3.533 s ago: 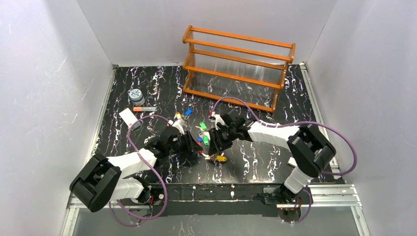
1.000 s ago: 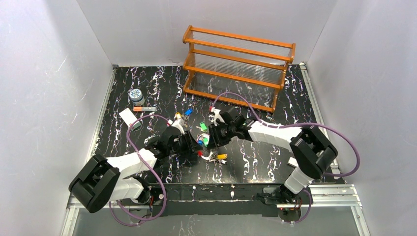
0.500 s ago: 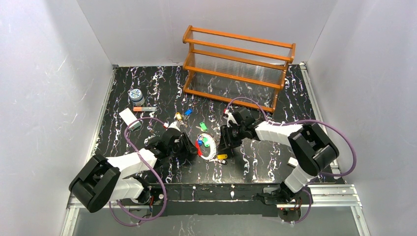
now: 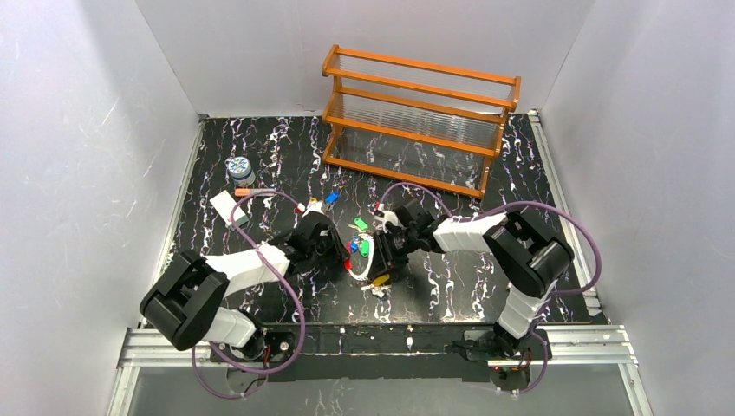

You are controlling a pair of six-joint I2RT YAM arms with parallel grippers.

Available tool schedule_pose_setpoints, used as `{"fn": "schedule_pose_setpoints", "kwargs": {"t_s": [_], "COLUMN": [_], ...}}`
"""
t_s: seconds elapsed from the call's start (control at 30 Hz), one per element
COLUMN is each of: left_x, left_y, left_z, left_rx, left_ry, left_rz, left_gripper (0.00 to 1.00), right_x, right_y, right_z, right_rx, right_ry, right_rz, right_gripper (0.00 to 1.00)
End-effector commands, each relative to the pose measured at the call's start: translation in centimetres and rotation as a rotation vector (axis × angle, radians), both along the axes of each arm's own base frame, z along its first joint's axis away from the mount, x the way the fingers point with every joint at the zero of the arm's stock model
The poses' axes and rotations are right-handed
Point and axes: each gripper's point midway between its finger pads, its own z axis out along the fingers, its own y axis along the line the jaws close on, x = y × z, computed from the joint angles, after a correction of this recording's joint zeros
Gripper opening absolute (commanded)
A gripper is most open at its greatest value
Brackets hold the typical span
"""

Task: Put the keys on the keyring

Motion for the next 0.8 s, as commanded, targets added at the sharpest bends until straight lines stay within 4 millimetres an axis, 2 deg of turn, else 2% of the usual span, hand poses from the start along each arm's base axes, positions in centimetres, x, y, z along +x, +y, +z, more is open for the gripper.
{"fn": "schedule_pose_setpoints", "kwargs": {"t_s": [0.0,0.13,0.23,0.37,0.53,0.67,0.77], "left_x": [0.7,1.3,0.8,0.0,-0.8,-1.8,-1.9], "left_y": [3.2,4.0,3.8,3.0,1.4,-0.3,-0.7], "left_z": [0.0,2.4,3.4,4.1,4.1,3.7,3.2], "left_rx": [0.22,0.251,0.213,0.121,-0.036,-0.139,-0.157], "left_ry": [-0.001,-0.068,-0.098,-0.129,-0.15,-0.117,-0.099], "left_rz": [0.024,0.026,0.005,-0.017,-0.033,-0.078,-0.084], "left_gripper": [0.23,0.25,0.28,0.3,0.3,0.3,0.3], "right_x": [0.5,1.6,2.3,2.8,3.0,2.6,2.1], "right_y": [1.8,0.9,-0.2,-1.3,-1.5,-0.8,0.2], "right_z": [1.0,1.4,1.8,2.4,2.9,3.6,3.7], "right_rx": [0.048,-0.017,-0.065,-0.092,-0.095,-0.074,-0.08], "right_ry": [-0.018,-0.104,-0.147,-0.184,-0.212,-0.218,-0.23], "right_rz": [0.018,-0.011,-0.032,-0.048,-0.039,-0.014,0.011], "right_gripper": [0.38,0.53,0.57,0.56,0.5,0.45,0.44]}}
